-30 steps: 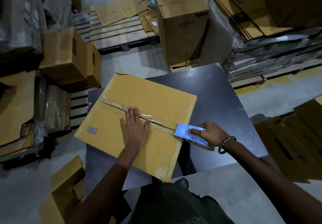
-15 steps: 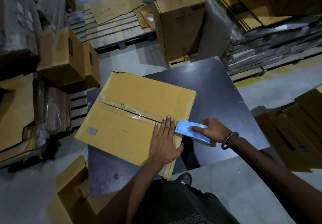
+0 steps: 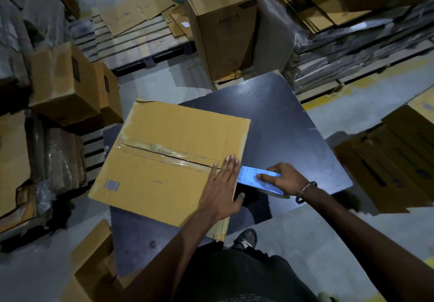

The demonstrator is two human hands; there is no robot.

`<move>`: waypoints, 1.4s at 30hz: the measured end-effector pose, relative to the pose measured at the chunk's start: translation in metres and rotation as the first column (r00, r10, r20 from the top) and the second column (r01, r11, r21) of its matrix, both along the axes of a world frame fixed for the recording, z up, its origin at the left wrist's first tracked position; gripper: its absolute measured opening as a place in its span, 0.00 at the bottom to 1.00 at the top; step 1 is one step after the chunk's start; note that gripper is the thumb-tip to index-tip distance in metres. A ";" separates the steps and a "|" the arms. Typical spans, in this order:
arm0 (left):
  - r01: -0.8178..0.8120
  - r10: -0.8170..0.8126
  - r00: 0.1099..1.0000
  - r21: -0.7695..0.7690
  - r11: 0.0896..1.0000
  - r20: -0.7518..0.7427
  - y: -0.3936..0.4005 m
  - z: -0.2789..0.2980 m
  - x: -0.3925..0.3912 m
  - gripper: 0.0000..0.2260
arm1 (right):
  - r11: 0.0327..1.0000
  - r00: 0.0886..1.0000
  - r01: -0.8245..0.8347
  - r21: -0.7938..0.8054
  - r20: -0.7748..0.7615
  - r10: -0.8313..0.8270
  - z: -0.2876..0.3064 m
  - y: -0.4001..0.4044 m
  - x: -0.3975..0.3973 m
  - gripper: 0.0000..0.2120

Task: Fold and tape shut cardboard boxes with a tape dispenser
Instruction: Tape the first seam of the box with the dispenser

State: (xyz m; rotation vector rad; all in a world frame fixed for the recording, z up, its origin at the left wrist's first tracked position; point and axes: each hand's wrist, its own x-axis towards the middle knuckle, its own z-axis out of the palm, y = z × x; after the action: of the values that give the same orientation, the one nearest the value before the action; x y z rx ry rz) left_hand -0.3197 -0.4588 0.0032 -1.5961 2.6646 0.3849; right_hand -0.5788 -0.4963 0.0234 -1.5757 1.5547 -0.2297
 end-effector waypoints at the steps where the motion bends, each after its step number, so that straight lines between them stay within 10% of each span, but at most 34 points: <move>1: 0.006 -0.006 1.000 0.008 1.000 -0.006 -0.005 -0.001 0.000 0.42 | 1.000 1.000 0.025 0.014 0.001 -0.025 -0.001 0.000 0.000 0.28; 23: 0.051 -0.051 0.996 0.001 0.999 -0.078 -0.035 0.003 0.047 0.39 | 0.897 0.894 0.324 0.302 0.212 -0.395 -0.045 0.028 0.062 0.27; 28: 0.005 -0.005 0.996 0.001 1.000 -0.087 -0.033 0.004 0.044 0.36 | 0.936 0.941 0.338 0.096 -0.072 -0.332 -0.039 0.032 0.032 0.26; 34: -0.228 0.228 0.973 -0.013 0.973 -0.014 -0.027 0.004 0.039 0.38 | 0.845 0.795 0.254 -0.470 -0.396 -0.459 -0.046 0.007 -0.013 0.22; 42: -0.161 0.164 0.983 -0.034 0.986 0.081 -0.027 0.004 0.040 0.42 | 0.966 0.779 0.117 -0.232 -0.582 -0.234 -0.086 -0.005 -0.036 0.21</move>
State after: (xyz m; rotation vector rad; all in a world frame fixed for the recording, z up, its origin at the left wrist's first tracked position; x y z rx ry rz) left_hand -0.2795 -0.4859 0.0070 -1.8017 2.4982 0.2778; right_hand -0.6146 -0.5015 -0.0625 -1.7476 2.2433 0.0488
